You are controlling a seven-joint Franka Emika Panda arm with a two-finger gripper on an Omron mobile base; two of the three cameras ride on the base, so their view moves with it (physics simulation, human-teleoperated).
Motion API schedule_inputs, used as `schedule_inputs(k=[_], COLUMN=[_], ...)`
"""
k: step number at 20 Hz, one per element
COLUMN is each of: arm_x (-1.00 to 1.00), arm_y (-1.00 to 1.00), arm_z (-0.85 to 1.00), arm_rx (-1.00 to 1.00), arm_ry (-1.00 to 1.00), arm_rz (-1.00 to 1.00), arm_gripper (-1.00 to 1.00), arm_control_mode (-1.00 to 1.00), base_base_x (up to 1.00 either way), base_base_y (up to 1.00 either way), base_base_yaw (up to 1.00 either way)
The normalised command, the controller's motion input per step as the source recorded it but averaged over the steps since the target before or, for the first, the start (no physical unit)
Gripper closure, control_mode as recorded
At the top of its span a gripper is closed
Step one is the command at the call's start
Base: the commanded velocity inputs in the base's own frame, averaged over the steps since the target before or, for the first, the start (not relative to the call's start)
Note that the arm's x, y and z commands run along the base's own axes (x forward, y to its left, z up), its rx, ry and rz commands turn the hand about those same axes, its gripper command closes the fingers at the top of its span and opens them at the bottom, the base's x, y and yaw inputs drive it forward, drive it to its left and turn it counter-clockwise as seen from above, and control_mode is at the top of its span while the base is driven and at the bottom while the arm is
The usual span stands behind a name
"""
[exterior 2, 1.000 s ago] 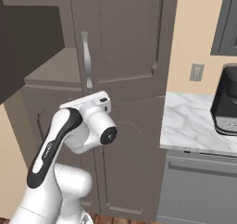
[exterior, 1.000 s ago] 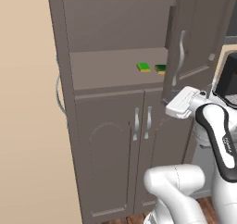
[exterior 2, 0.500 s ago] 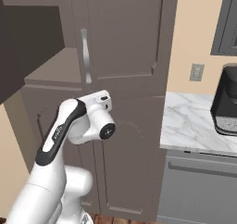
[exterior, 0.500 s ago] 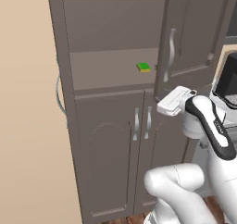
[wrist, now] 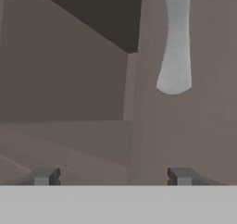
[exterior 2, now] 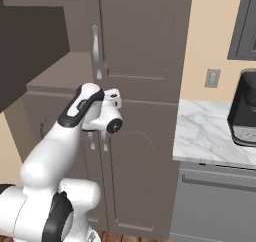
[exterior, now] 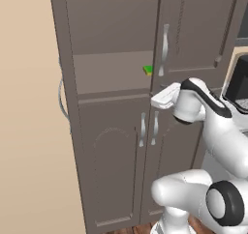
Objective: Pick up the sponge and sponge from the sink, and place them back in the cabinet, and close the cabinet doors.
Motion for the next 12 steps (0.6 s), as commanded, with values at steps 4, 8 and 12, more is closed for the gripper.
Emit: schedule_inputs(k=[4,8,12], arm_x=[0.72,0.48,0.21], arm_y=[0.00,0.00,0.00], arm_z=[-0.10,-0.01,0.00], arm_rx=[0.02,0.01,0.00], arm_ry=[0.00,-0.01,-0.01], arm_rz=[-0.02,-0.05,-0.04], arm_gripper=[-1.00,-1.00,-1.00], arm_control_mode=[-1.00,-1.00,-1.00], base_base_x=[0.00,0.00,0.00], base_base_y=[0.00,0.00,0.00], base_base_yaw=[0.00,0.00,0.00])
